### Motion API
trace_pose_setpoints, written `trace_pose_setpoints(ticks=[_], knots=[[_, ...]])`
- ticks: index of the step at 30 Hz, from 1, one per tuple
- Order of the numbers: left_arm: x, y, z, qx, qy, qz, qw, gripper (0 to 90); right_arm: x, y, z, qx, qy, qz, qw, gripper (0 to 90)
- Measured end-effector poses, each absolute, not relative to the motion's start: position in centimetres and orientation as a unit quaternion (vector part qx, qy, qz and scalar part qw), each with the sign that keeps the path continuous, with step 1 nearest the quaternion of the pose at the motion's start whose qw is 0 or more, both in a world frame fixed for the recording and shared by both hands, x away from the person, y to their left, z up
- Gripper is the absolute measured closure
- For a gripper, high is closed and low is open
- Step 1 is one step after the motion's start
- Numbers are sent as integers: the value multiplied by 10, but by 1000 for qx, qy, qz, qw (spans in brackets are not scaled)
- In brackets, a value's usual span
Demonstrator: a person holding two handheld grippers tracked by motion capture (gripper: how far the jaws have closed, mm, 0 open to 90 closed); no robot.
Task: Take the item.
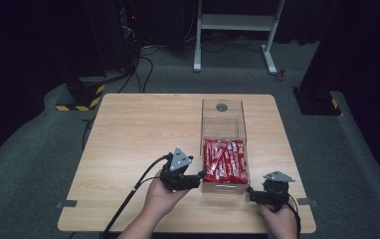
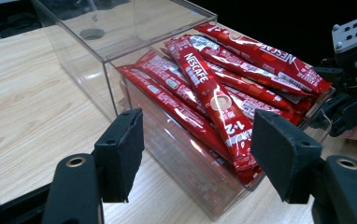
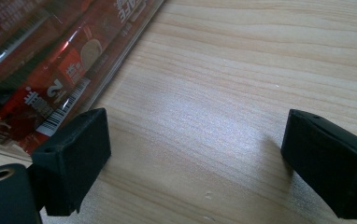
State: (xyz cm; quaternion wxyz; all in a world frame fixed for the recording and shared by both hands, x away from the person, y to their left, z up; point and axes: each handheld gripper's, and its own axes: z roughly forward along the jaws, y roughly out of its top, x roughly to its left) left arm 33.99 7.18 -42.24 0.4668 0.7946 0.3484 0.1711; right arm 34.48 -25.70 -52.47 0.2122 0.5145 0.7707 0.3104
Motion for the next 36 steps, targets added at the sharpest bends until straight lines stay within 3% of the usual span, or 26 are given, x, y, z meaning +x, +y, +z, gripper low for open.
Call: trace_pose_setpoints(ticks=[36], knots=[[356,31,-438,809,336,156,456,386,345,-257,-525,512,772,310,212,82]])
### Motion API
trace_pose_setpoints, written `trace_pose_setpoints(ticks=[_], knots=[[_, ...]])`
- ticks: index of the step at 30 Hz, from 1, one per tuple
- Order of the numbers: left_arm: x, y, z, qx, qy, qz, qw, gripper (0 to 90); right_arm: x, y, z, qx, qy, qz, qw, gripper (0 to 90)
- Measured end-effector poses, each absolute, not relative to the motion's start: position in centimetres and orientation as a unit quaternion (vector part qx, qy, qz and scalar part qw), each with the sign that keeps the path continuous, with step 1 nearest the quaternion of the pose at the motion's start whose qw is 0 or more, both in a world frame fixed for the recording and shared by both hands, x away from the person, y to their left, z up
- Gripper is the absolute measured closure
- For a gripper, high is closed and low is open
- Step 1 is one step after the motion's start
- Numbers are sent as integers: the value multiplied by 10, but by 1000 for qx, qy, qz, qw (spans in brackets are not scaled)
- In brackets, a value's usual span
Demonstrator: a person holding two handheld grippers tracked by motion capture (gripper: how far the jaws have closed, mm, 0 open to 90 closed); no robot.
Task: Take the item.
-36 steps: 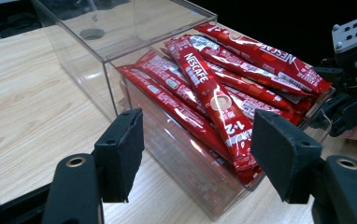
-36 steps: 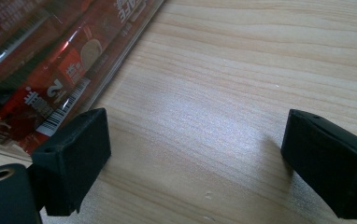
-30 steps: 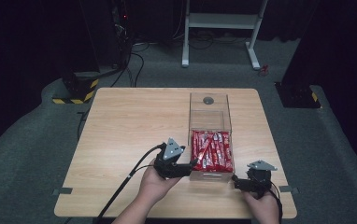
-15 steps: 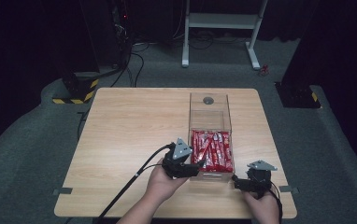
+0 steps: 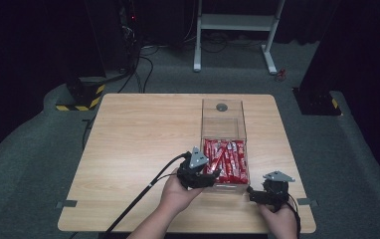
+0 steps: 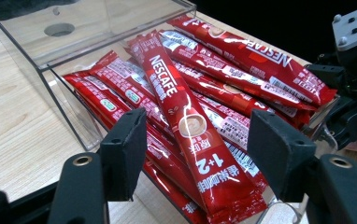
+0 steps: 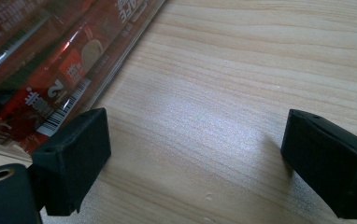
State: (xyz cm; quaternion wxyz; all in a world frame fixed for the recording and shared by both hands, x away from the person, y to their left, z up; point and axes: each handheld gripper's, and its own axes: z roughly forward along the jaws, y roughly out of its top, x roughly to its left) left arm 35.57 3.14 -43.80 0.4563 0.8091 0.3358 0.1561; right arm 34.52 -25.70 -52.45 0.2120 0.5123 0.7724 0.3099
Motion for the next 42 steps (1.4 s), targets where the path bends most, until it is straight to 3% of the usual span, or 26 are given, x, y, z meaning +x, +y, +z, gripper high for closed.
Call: trace_pose_setpoints(ticks=[8,21,42], knots=[[358,28,-443,811,339,157,450,451,345,-257,-525,513,772,310,212,82],[360,25,-445,800,354,154,459,630,345,-257,-525,513,772,309,212,83],[357,29,-444,790,362,156,470,742,345,-257,-524,512,773,309,211,83]])
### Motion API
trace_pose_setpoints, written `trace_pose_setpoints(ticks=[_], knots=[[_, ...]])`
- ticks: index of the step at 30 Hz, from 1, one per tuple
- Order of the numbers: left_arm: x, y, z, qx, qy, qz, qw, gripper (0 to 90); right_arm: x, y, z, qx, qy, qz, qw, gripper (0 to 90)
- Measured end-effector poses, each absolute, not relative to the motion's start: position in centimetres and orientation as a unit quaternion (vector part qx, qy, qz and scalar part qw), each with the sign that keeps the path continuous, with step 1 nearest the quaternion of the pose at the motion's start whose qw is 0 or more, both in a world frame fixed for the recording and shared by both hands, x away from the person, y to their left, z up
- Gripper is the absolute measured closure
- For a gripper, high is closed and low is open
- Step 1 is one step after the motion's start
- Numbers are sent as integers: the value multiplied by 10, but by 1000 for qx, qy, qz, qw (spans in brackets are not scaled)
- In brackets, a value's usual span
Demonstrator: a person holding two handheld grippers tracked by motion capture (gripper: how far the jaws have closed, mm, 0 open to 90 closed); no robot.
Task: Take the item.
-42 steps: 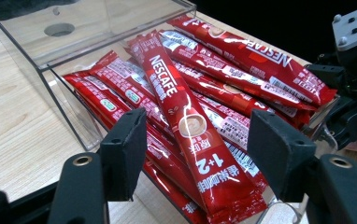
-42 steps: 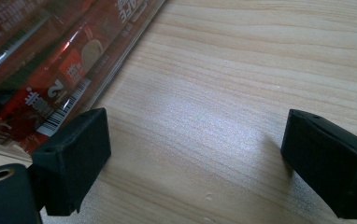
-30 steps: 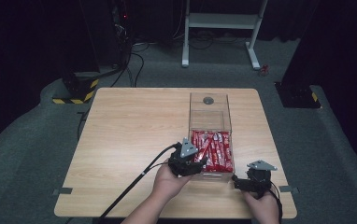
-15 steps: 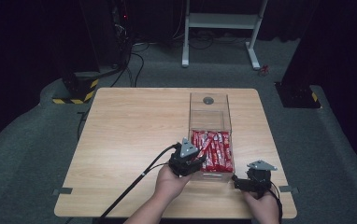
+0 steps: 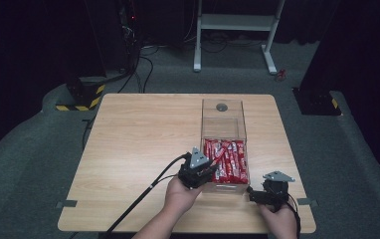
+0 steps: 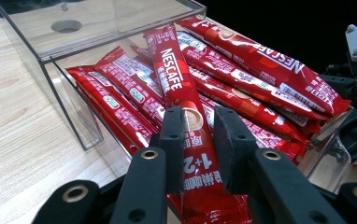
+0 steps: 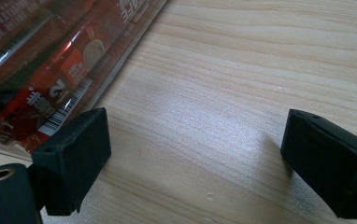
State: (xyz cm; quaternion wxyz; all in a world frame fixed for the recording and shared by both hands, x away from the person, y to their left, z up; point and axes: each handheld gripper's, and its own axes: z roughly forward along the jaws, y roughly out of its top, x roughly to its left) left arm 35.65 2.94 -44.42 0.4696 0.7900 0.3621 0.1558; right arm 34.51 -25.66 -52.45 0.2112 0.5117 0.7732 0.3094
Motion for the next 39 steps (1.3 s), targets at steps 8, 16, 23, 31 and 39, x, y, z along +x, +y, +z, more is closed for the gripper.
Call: trace_pose_setpoints(ticks=[8,16,23,31,39], knots=[[355,30,-444,789,361,159,471,779,345,-257,-524,512,773,309,211,83],[355,32,-444,786,363,156,475,826,345,-257,-524,512,773,310,211,83],[355,34,-445,788,356,158,477,829,345,-256,-524,512,773,310,211,83],[357,35,-445,786,356,150,482,840,345,-256,-524,513,773,310,210,83],[358,38,-445,780,355,137,496,849,345,-256,-524,511,773,310,211,83]])
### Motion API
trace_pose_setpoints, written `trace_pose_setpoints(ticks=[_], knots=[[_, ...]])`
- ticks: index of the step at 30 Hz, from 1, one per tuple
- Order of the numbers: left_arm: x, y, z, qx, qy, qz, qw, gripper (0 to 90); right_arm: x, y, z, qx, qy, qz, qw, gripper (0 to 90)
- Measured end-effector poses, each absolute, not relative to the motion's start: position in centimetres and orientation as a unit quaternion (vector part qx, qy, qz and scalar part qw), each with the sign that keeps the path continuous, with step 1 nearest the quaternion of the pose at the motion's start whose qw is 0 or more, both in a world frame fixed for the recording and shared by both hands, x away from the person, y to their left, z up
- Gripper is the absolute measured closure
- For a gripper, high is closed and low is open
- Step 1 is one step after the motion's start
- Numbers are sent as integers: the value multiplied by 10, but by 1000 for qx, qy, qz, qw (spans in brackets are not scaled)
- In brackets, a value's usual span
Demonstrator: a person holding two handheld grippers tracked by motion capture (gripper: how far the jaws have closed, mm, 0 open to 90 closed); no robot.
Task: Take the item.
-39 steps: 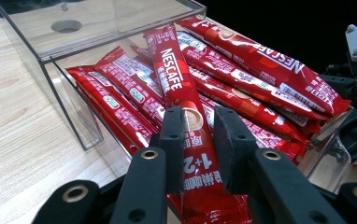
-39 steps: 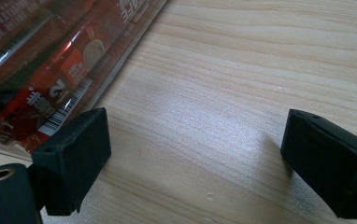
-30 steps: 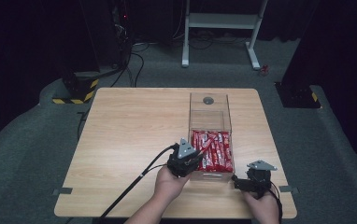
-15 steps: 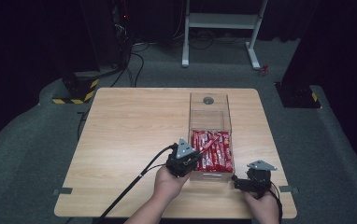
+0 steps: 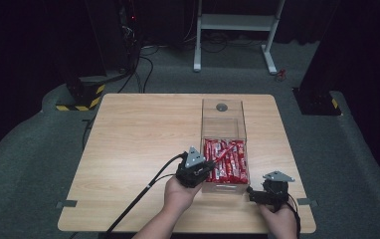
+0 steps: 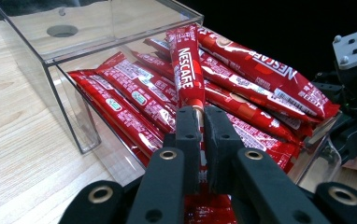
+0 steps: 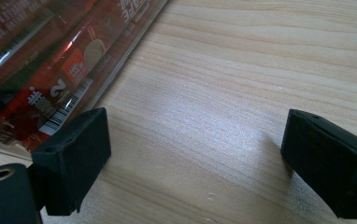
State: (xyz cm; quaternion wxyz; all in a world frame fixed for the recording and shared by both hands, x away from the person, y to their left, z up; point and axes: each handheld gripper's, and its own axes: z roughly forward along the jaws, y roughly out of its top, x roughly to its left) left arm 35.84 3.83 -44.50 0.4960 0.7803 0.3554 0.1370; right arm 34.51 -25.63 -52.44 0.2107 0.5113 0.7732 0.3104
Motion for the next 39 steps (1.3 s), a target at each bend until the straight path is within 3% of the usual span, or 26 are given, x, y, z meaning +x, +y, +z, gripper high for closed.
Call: trace_pose_setpoints(ticks=[39], knots=[[349,72,-420,759,346,164,527,854,345,-256,-525,510,773,311,211,86]])
